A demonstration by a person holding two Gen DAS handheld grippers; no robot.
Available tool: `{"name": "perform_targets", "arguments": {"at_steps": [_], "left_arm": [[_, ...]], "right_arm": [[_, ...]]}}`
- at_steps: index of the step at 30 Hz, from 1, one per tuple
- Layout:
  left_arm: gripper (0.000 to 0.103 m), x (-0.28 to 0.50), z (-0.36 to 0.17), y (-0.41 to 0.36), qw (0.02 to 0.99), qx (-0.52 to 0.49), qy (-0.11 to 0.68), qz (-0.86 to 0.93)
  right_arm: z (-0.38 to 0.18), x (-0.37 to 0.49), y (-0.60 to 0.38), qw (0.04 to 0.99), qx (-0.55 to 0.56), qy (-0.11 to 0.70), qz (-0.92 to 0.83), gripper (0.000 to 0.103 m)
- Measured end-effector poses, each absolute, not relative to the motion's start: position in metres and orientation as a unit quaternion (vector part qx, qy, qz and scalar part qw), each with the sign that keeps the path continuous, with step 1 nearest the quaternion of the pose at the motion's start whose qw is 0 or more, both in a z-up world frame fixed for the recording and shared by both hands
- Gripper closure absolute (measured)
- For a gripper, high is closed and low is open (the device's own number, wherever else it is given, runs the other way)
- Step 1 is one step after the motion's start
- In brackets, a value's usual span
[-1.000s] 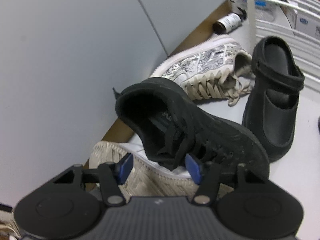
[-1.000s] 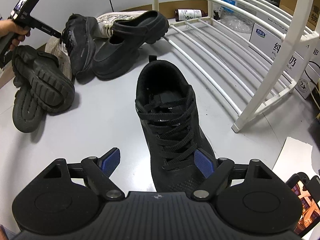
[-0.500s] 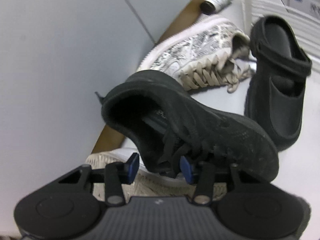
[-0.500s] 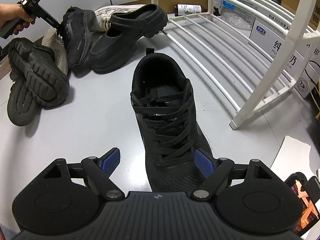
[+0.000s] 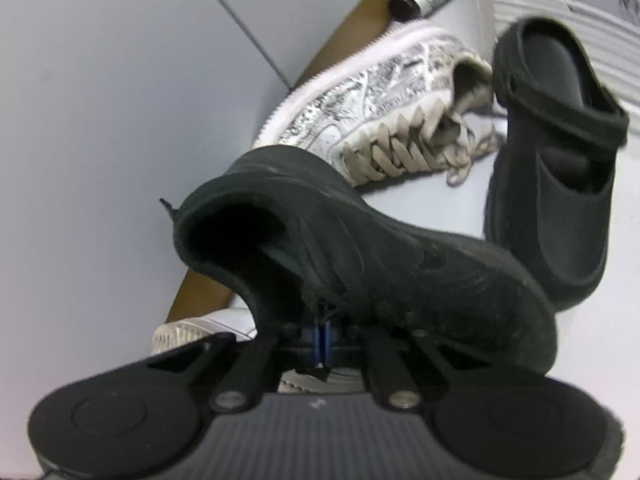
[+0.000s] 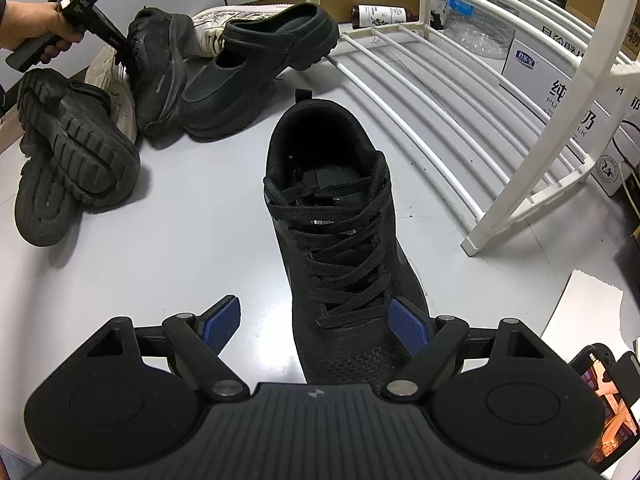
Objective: Organize scattered shoes
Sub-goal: 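Lift the black shoe with the left tool while the right tool holds the sneaker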
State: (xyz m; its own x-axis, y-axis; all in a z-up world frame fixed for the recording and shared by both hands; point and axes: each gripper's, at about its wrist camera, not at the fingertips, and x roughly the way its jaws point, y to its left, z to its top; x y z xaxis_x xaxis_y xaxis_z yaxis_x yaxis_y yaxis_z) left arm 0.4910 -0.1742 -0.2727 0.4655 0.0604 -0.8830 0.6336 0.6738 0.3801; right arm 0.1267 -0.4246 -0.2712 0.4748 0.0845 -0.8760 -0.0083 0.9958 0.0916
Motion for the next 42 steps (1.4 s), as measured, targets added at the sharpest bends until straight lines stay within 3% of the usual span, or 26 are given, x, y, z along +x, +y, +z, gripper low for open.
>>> {"name": "perform_targets", "arguments": {"at_steps": [7, 21, 35, 42], "left_arm": [[0.101, 0.484, -0.244, -0.176, 0.778, 0.352, 0.471, -0.221], [0.101, 0.478, -0.175, -0.159, 0.813, 0.185, 0.502, -0.228], [0.102, 0.412, -0.065, -0.135, 0.833, 0.084, 0.487, -0.249], [0.102, 0.371, -0.044, -0.114, 0.846, 0.039, 0.480, -0.226]], "right_arm": [[-0.268, 0.130, -0.424, 0.862, 0.048, 0.504, 0.027, 0.018], [-0.269, 0.129, -0.422, 0.863, 0.074, 0.499, 0.029, 0.018], [-0.265, 0.128, -0.421, 0.867, 0.093, 0.489, 0.035, 0.018], [-0.263, 0.129, -0.419, 0.868, 0.099, 0.486, 0.039, 0.018]]}}
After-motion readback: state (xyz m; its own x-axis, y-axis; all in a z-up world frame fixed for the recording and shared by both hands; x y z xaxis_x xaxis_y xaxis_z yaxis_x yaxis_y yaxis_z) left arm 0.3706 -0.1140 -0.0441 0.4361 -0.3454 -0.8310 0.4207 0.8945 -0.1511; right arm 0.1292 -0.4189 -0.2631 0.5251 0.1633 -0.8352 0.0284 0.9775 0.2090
